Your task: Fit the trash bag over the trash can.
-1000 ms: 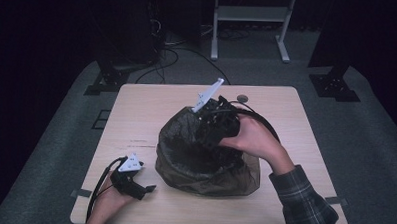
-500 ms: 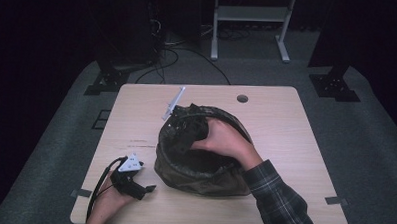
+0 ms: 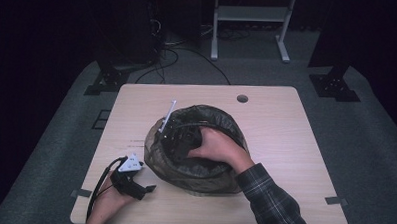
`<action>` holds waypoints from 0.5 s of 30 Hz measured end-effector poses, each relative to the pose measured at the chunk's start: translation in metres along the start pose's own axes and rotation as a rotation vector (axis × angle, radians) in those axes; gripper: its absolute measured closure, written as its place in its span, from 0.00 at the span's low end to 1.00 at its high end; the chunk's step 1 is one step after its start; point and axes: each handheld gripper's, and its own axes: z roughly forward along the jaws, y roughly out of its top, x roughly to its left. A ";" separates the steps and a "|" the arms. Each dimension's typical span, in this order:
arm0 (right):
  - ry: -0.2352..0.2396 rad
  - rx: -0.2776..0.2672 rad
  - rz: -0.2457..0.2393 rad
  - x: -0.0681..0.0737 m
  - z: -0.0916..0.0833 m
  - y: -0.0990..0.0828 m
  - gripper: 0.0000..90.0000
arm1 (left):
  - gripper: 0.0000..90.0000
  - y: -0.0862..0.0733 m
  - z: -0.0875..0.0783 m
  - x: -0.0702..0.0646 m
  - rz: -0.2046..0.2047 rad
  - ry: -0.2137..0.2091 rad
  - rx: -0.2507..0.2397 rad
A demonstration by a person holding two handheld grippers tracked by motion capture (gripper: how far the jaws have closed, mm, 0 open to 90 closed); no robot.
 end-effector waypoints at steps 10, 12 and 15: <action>-0.006 -0.077 0.001 0.000 -0.019 -0.003 0.00 | 0.00 0.000 0.000 0.000 0.000 0.000 0.000; -0.015 -0.088 0.013 -0.002 -0.027 -0.007 0.00 | 0.00 0.000 0.000 0.000 0.000 0.000 0.000; -0.031 -0.079 0.044 -0.007 -0.034 -0.016 0.00 | 0.00 0.000 0.000 0.000 -0.001 -0.001 0.000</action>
